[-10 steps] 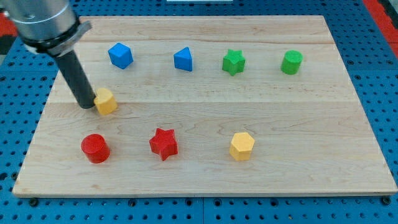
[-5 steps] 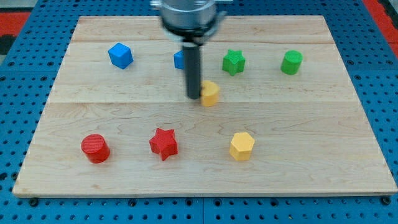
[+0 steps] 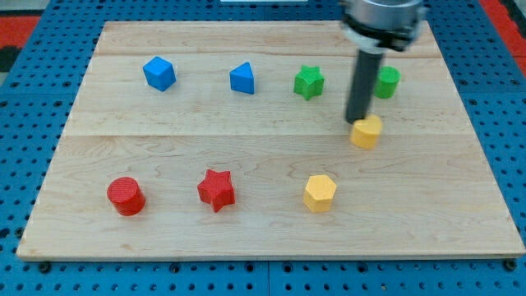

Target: Move the yellow heart towards the bottom right

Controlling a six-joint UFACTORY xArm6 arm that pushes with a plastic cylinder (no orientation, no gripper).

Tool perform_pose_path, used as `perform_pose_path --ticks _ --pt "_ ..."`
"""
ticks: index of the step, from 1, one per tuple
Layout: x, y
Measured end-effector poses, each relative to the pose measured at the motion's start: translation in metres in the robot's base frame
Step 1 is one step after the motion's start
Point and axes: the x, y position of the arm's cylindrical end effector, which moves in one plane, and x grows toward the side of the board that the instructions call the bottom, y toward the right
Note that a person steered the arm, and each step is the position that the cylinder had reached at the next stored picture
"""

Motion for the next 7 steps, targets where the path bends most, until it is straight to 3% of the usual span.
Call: perform_pose_path --ticks 1,2,3,4,5,7 --pt "0.031 0.053" --pt "0.055 0.051" --pt "0.014 0.070" --pt "-0.002 0.044" --pt "0.022 0.018" --pt "0.087 0.034"
